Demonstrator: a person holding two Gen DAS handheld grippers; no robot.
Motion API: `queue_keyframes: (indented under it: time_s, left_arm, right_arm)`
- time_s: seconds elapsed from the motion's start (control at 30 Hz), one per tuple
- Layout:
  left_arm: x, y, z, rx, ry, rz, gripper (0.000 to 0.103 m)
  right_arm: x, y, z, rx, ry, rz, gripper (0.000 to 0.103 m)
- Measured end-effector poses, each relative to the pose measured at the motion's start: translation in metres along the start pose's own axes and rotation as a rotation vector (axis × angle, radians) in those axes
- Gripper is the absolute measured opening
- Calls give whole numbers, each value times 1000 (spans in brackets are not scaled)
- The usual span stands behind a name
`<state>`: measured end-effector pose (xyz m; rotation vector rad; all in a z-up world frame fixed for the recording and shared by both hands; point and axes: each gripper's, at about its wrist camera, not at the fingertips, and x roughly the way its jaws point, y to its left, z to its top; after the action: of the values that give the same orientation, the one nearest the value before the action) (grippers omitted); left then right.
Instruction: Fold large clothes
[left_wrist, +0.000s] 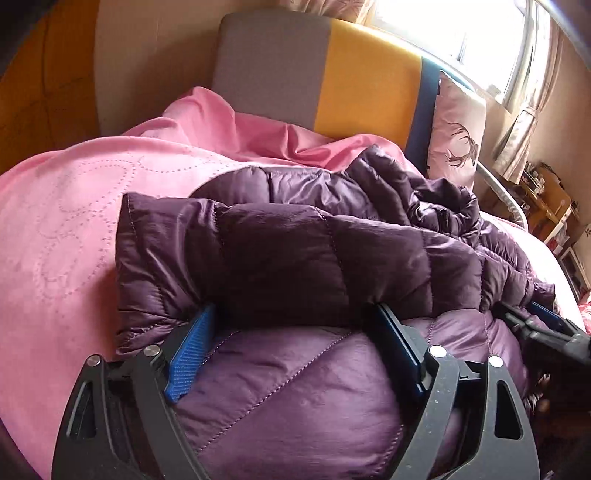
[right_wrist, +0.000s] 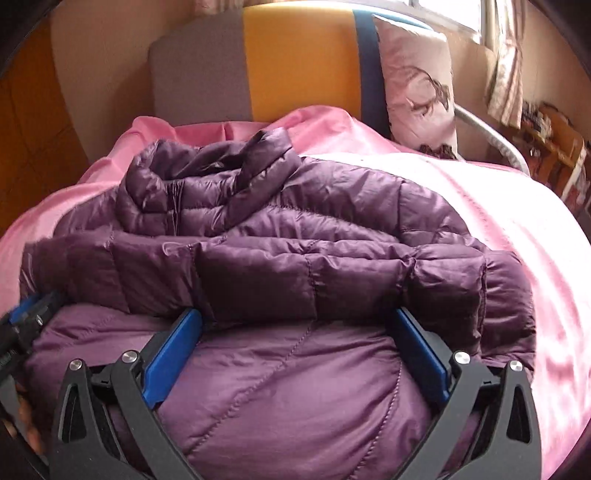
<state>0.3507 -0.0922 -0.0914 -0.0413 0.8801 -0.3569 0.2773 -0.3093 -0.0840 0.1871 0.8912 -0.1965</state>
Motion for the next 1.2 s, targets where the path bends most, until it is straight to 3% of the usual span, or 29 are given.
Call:
queue_keyframes:
  time_s: [0.13, 0.27, 0.4, 0.6, 0.87, 1.0, 1.2]
  left_arm:
    - [8, 1, -3, 0, -8, -12, 89]
    - [6, -2, 0, 8, 5, -7, 90]
    - [-28, 4, -5, -15, -13, -3, 90]
    - [-91, 41, -42, -85, -31, -6, 90]
    - [-165, 84, -118, -133, -19, -60, 90]
    - [-196, 99, -160, -187, 5, -142, 90]
    - [-227, 101, -216, -187, 65, -191, 82]
  right_arm:
    - [13, -8, -6, 41, -11, 54, 101]
    - [14, -6, -6, 32, -3, 45, 101]
    - [11, -10, -3, 41, 6, 62, 101]
    - [-42, -19, -9, 36, 25, 72, 101]
    - [-120, -67, -86, 92, 61, 103, 101]
    - [-150, -90, -132, 86, 100, 123, 101]
    - [-188, -103, -205, 107, 197, 270, 101]
